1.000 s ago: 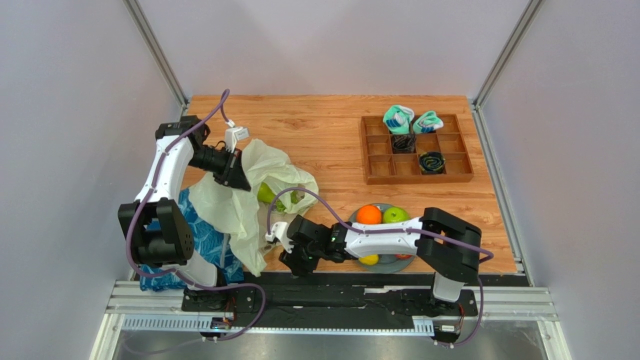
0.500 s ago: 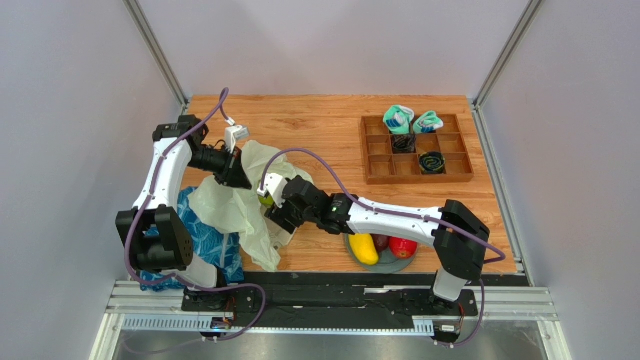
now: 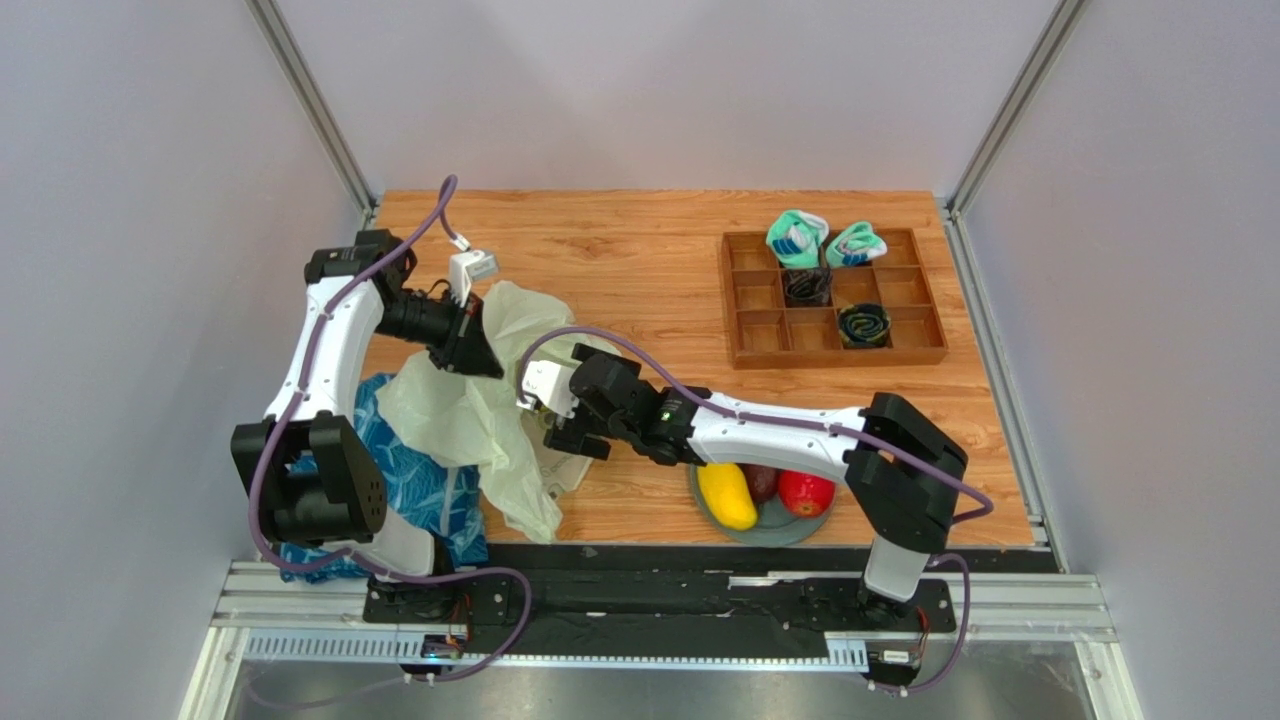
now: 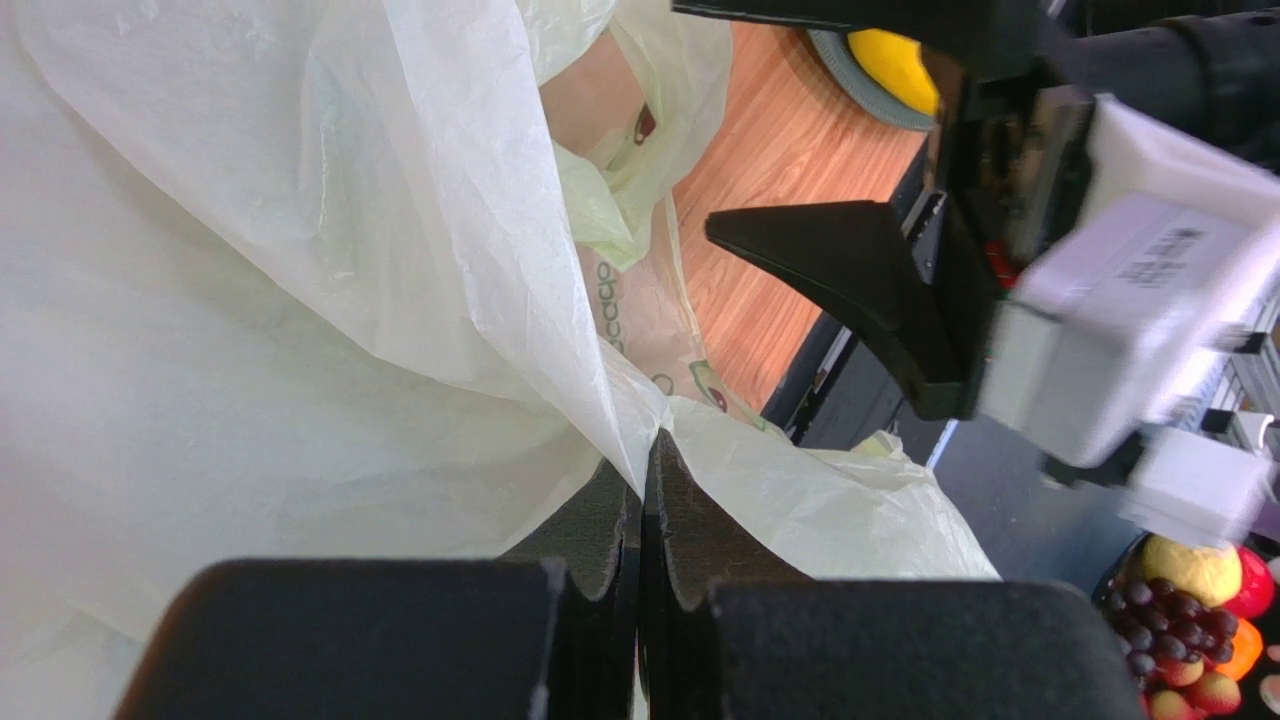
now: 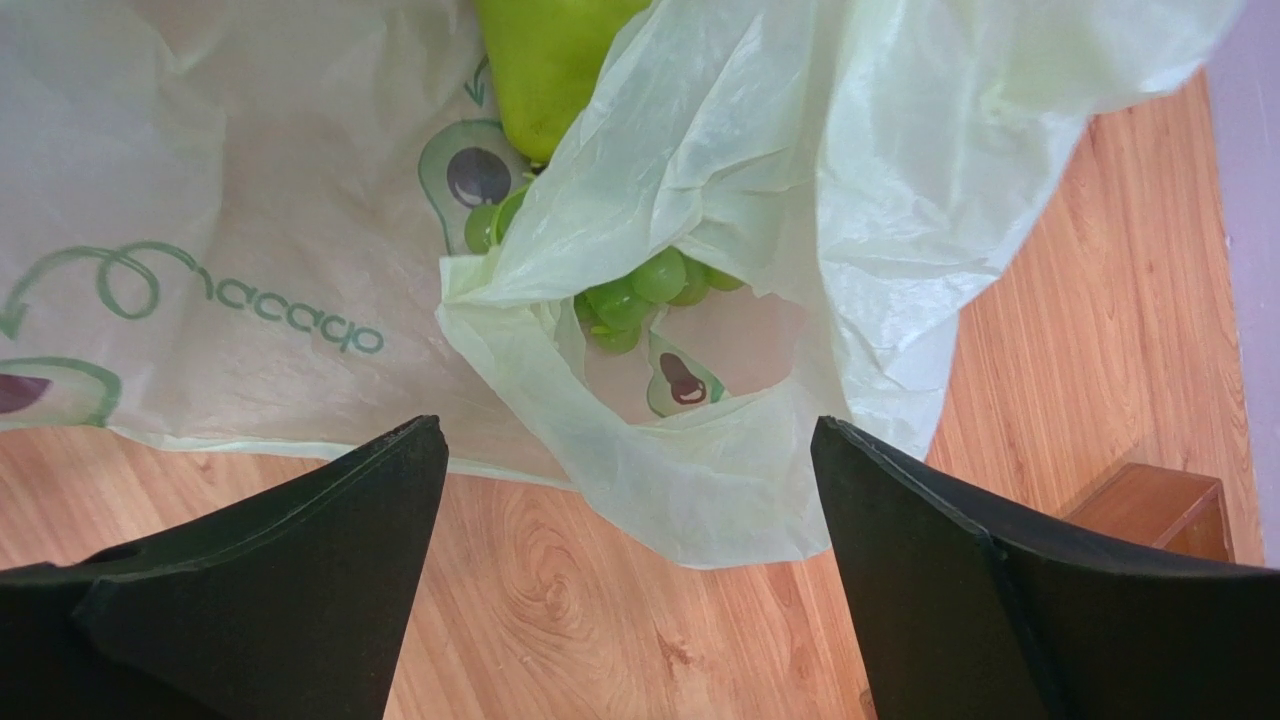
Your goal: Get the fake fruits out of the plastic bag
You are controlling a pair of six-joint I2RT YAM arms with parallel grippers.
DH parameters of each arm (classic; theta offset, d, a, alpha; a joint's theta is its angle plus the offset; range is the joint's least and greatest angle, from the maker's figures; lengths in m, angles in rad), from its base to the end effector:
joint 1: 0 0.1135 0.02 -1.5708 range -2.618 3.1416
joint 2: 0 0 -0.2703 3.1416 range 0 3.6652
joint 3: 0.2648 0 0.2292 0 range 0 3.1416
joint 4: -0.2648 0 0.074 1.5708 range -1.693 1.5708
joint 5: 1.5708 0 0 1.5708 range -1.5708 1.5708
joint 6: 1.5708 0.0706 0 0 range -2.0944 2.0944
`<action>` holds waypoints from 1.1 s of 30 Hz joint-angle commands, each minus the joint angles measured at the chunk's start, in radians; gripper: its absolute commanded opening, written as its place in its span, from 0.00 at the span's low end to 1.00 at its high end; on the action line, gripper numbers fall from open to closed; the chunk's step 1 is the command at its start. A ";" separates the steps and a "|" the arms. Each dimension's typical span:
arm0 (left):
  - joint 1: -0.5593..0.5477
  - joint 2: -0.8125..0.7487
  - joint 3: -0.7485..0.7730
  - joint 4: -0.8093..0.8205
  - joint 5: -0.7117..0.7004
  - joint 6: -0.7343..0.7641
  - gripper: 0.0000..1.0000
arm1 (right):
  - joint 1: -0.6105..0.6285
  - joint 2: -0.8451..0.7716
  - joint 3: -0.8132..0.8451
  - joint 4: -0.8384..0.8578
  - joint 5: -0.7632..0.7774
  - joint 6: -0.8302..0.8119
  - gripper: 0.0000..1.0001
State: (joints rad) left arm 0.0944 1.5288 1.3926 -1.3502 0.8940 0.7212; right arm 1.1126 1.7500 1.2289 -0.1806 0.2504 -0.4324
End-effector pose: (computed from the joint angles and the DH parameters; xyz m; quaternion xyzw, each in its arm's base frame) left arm 0.2500 -0.0316 0.2952 0.2951 0.8514 -0.3814 0.2062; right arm 0.1920 0.3498 0.2294 -0.5905 0.6812 0.0326 0.4316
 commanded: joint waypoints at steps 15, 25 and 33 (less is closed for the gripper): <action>-0.010 -0.107 -0.021 -0.213 0.094 -0.011 0.00 | -0.048 0.059 -0.042 0.032 -0.066 -0.253 0.39; -0.028 -0.070 -0.011 -0.220 -0.058 0.000 0.00 | -0.171 -0.162 -0.120 -0.106 -0.172 -0.134 0.00; -0.243 -0.275 0.017 -0.329 -0.125 0.027 0.00 | -0.166 -0.614 -0.290 -0.437 -0.353 0.188 0.00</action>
State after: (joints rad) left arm -0.0330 1.4185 1.3979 -1.3376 0.8032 0.7029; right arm 0.9325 1.3033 1.0180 -0.4404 0.0067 -0.4568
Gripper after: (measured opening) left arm 0.005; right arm 0.006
